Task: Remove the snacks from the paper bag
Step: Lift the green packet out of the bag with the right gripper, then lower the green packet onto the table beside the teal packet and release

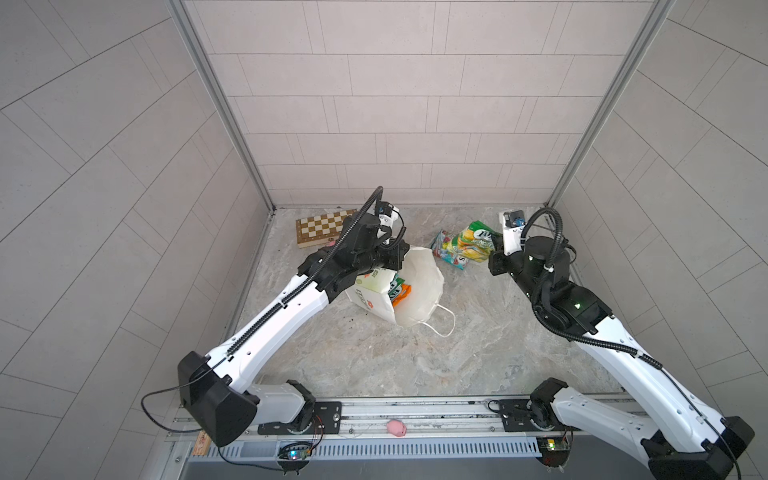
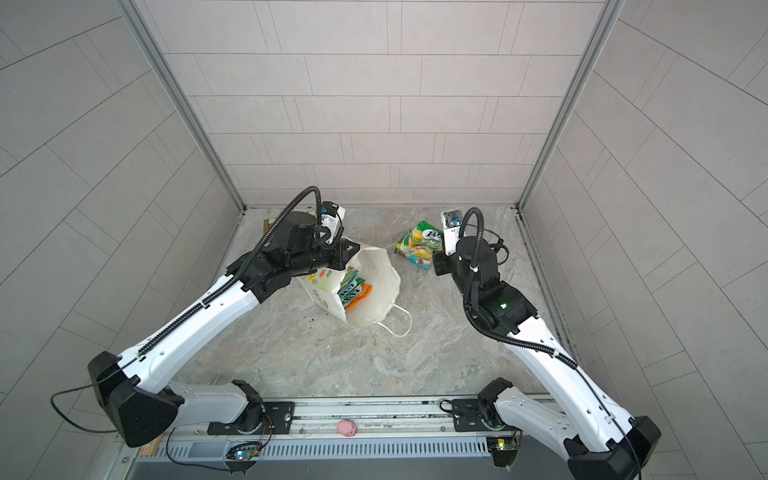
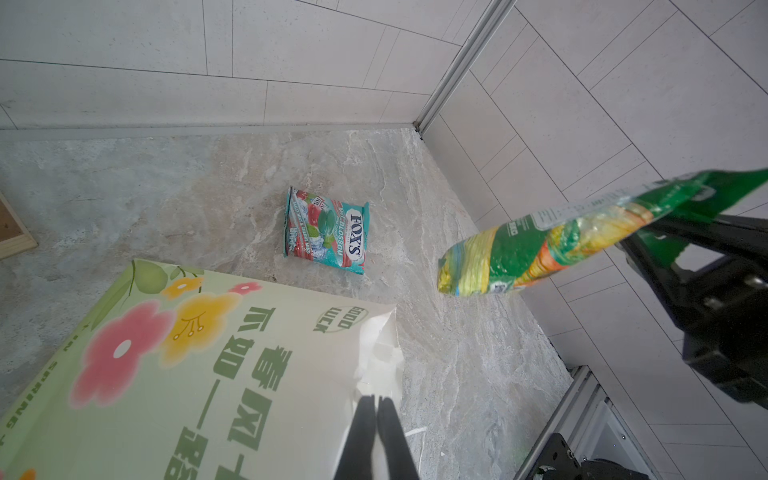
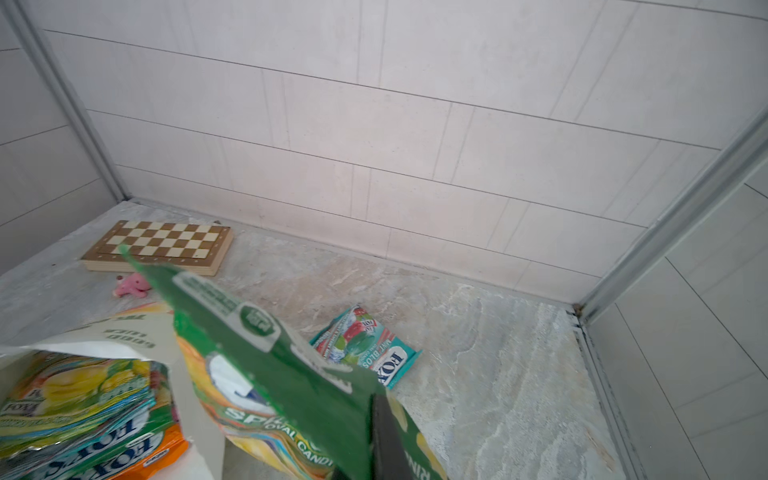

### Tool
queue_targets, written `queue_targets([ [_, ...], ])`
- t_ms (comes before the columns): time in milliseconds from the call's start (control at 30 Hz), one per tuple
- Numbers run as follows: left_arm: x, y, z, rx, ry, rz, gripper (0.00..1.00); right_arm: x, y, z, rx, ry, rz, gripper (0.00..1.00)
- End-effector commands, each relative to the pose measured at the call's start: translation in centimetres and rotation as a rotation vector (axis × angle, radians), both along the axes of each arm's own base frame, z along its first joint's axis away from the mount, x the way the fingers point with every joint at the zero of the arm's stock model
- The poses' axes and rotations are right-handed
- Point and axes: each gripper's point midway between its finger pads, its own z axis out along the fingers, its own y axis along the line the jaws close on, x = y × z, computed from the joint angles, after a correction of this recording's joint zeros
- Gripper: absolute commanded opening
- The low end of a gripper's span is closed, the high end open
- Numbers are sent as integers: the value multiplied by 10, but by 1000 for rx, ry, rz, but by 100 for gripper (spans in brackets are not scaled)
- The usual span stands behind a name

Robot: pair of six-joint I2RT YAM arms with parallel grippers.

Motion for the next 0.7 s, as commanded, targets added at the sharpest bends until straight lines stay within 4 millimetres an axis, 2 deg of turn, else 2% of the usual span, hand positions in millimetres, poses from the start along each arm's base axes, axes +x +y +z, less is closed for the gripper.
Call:
queue_targets([
  [0, -4, -1, 12, -24, -33, -8, 0, 8, -18, -10, 108, 42, -44, 0],
  [267, -4, -1, 11, -22, -34, -9, 0, 42, -57, -72, 170, 219, -119, 0],
  [667, -3, -1, 13, -23, -44, -5, 0, 87, -73, -141, 288, 368, -159, 0],
])
